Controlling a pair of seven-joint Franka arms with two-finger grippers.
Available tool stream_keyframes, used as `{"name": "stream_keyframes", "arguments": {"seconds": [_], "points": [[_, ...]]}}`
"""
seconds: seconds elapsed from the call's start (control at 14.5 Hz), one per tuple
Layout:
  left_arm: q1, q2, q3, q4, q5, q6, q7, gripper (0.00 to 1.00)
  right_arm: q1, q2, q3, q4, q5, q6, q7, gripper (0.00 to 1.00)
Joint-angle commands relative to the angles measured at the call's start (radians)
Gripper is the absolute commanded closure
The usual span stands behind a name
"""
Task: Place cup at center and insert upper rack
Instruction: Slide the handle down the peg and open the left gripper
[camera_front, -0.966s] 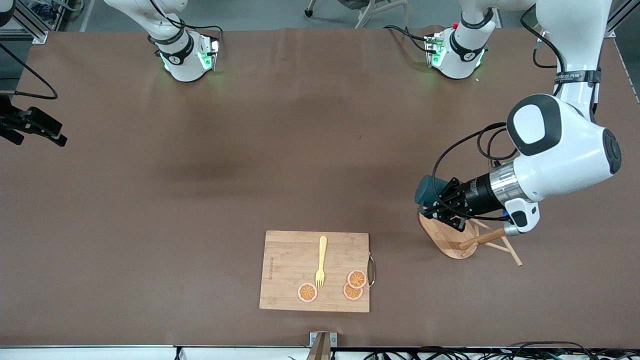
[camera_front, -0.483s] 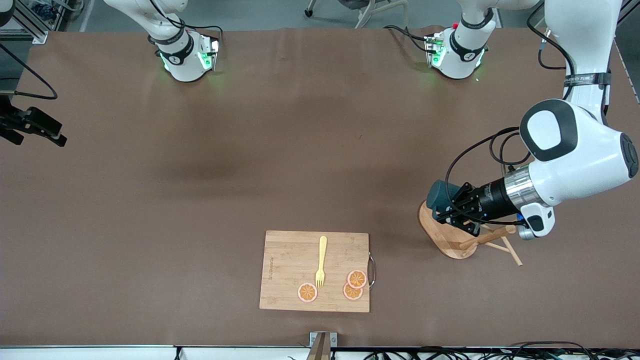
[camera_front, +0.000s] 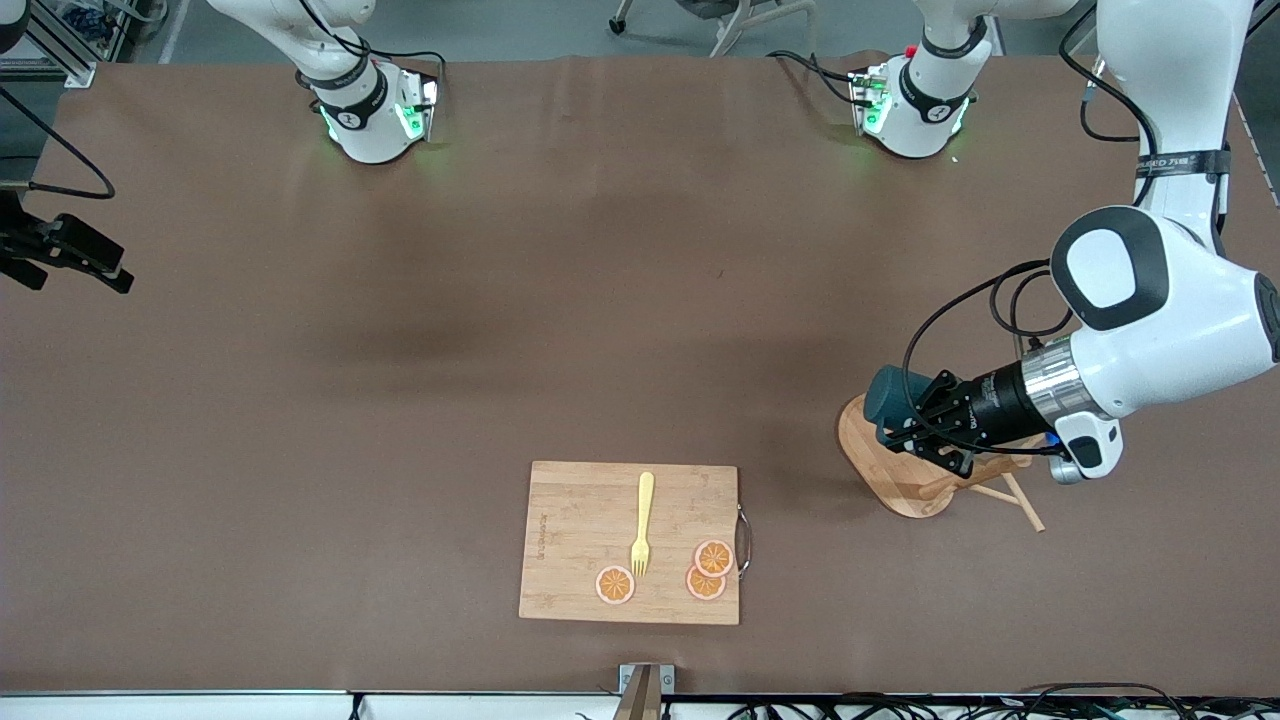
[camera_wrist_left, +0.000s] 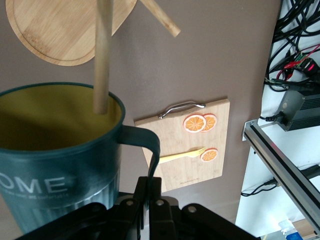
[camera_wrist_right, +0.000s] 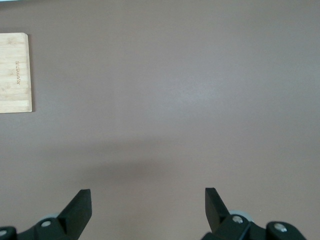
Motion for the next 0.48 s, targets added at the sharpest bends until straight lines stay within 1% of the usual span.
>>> {"name": "stream_keyframes", "arguments": {"seconds": [0.0,0.41], "points": [[0.023,0.003,-0.006,0.008,-0.024,0.006,0.021,0.98,-0.009,-0.023,0.007,-0.017,-0.012,0.004,-0.008,0.00],[0.041,0.020,-0.006,0.008,-0.024,0.006,0.049,0.98,-0.014,-0.023,0.007,-0.017,-0.012,0.004,-0.008,0.00]]}}
